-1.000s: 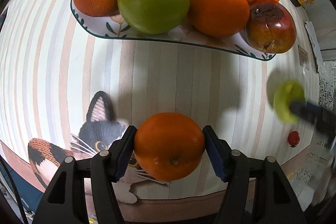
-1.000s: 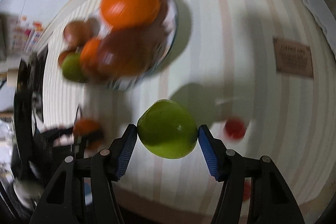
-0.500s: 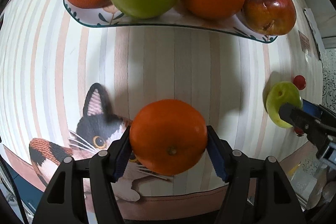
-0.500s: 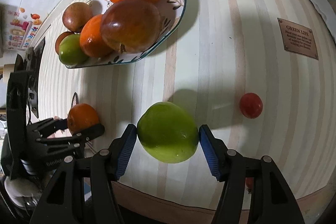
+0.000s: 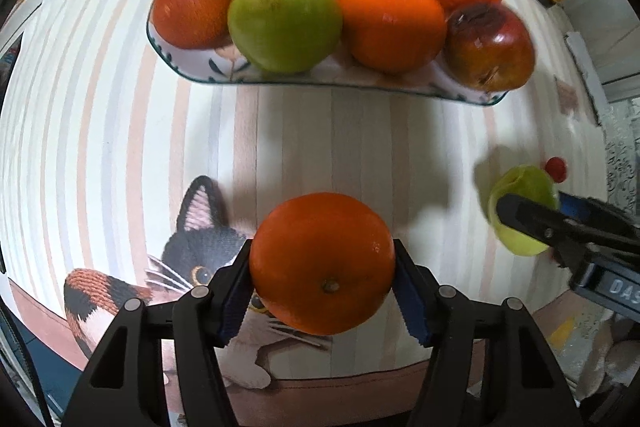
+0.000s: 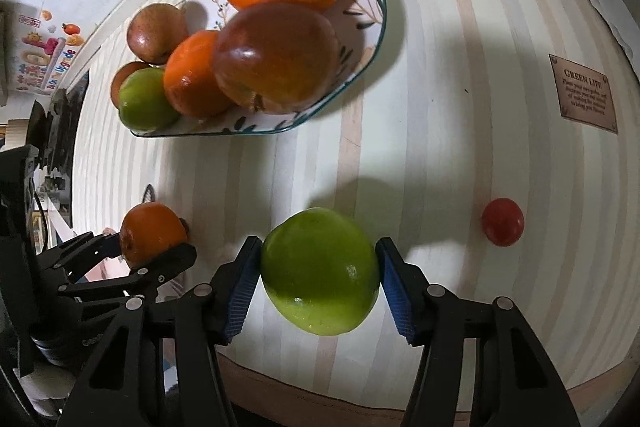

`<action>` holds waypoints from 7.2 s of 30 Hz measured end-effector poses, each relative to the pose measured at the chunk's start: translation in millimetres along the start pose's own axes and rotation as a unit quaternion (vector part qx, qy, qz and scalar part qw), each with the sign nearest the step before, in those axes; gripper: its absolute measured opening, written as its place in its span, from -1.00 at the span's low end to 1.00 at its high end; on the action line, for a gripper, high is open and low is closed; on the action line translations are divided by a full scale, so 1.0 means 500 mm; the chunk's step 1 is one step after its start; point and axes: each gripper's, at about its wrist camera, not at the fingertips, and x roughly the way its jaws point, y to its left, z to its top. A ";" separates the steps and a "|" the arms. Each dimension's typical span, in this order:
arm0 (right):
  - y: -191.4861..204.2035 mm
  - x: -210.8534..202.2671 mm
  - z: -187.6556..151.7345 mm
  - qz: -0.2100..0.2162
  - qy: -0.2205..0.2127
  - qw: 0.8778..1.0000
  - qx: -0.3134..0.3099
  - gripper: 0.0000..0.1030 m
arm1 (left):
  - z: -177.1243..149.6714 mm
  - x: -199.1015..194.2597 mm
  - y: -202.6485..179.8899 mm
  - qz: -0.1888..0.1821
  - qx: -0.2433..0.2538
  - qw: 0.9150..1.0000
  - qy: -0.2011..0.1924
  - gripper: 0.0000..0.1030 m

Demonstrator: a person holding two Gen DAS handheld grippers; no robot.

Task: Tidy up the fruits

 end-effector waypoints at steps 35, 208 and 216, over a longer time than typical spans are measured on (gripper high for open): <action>0.071 -0.067 0.256 0.153 -0.082 0.981 0.088 0.19 | 0.335 -0.153 0.163 -0.111 -0.122 0.986 0.004 0.18; -0.321 -0.226 -0.211 -0.068 -0.186 0.958 0.206 -0.35 | 0.125 -0.058 -0.382 -0.035 0.221 0.974 -0.023 -0.56; -0.217 -0.220 -0.115 0.004 -0.187 0.971 0.149 -0.35 | 0.135 -0.154 -0.205 -0.072 0.116 0.989 -0.061 -0.56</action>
